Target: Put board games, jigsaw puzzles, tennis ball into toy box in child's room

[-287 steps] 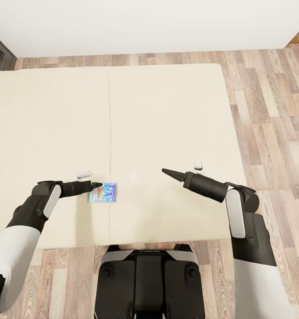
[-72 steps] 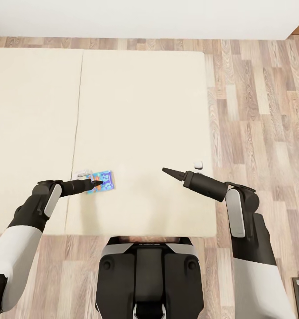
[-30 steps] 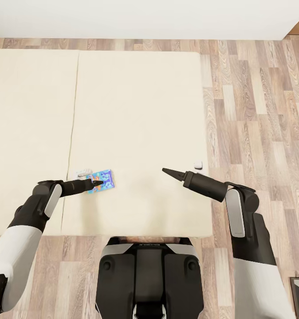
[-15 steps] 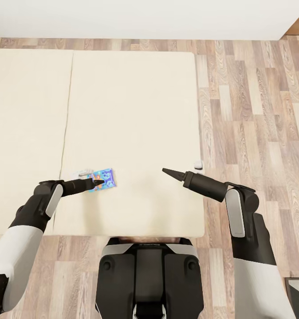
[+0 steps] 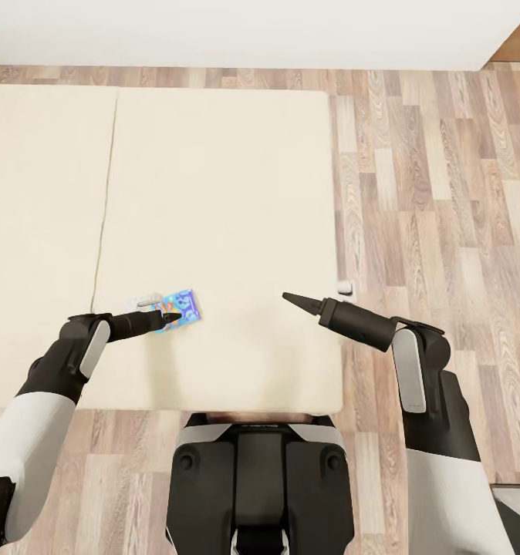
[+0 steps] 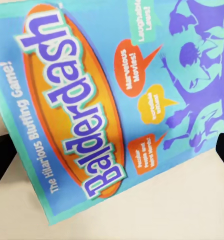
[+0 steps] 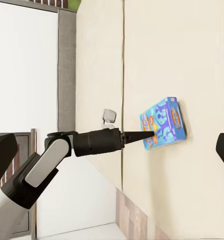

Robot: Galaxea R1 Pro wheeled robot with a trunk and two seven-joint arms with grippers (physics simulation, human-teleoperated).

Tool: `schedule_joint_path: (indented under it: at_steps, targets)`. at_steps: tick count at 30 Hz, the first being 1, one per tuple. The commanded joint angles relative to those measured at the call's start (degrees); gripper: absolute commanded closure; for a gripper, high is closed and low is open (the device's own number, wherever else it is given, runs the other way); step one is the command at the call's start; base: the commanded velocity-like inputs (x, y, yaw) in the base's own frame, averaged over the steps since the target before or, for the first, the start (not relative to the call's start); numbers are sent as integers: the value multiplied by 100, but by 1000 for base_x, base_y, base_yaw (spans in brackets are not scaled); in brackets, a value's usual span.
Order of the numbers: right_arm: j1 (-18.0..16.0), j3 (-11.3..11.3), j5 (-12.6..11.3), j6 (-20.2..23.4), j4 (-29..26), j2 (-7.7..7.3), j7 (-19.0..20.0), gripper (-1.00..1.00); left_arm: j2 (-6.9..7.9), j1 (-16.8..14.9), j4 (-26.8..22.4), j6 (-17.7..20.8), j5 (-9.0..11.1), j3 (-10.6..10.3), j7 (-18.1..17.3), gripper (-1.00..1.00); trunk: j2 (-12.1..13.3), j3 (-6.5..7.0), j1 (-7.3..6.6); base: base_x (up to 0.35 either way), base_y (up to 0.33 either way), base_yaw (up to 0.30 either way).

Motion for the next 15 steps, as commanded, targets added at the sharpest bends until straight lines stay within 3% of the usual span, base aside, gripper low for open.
schedule_joint_path:
  at_steps: [1, 15]
  targets:
    - [-4, -12, 28, 22, 1, 5, 41, -100, 0, -1, -4, 39, 12, 11, -16, -100, -9, -6, 4, 0, -178, 0]
    - [-4, -11, 41, 22, 1, 5, 44, -100, 3, -1, -4, 40, 12, 9, -21, -100, -9, -6, 4, 0, -102, 0]
